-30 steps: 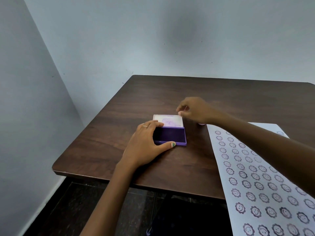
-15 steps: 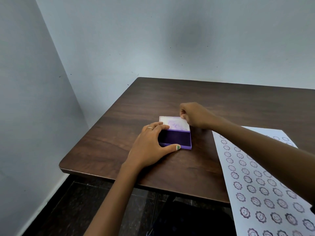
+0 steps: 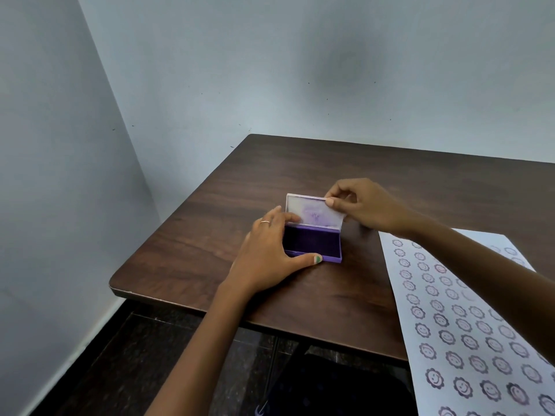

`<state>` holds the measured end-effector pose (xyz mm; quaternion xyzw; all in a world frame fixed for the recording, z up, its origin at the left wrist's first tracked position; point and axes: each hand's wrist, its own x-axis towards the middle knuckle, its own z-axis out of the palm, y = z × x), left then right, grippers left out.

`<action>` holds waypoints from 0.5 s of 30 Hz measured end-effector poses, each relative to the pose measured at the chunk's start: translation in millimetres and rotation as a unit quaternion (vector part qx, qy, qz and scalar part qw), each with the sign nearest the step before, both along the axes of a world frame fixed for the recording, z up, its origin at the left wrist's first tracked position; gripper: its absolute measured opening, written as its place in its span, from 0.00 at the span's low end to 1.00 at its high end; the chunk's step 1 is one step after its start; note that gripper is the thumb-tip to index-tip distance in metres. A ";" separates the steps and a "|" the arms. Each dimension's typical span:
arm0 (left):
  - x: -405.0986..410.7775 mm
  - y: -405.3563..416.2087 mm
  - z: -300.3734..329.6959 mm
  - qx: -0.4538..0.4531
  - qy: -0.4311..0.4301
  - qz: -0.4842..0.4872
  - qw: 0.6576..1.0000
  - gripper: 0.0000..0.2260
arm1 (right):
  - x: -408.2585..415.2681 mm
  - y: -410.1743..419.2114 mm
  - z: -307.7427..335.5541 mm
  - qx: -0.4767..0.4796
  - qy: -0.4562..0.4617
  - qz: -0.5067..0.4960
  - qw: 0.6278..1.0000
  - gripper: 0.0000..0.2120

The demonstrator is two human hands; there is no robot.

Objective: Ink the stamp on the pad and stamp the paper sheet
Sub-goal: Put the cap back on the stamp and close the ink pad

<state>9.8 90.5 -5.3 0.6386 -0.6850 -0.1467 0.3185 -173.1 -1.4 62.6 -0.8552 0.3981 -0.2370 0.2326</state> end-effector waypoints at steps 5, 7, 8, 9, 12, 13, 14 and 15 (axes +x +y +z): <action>-2.5 2.6 1.7 -0.017 0.060 0.002 0.998 0.36 | -6.0 27.2 -12.4 0.006 -0.012 0.017 1.000 0.04; -1.2 4.0 1.9 -0.026 0.089 0.007 0.996 0.37 | -8.8 35.2 -19.0 -0.009 -0.017 0.010 1.000 0.02; -0.1 4.6 2.0 -0.028 0.098 0.007 0.995 0.38 | -10.3 38.7 -21.8 -0.019 -0.019 0.007 1.000 0.02; 0.8 4.9 2.0 -0.029 0.103 0.005 0.994 0.40 | -11.7 41.8 -24.5 -0.029 -0.018 0.006 0.999 0.02; 0.6 4.4 1.8 -0.024 0.090 0.008 0.996 0.41 | -14.6 49.0 -31.8 -0.070 -0.002 0.014 0.997 0.04; 0.3 3.8 1.4 -0.024 0.078 0.011 0.997 0.39 | -15.1 51.0 -34.2 -0.086 0.010 0.020 0.996 0.05; -0.2 2.7 1.1 -0.027 0.063 0.013 0.998 0.35 | -15.5 52.9 -36.3 -0.101 0.025 0.025 0.994 0.06; -0.4 2.3 0.6 -0.029 0.048 0.014 0.998 0.32 | -15.8 54.6 -38.1 -0.113 0.038 0.028 0.992 0.07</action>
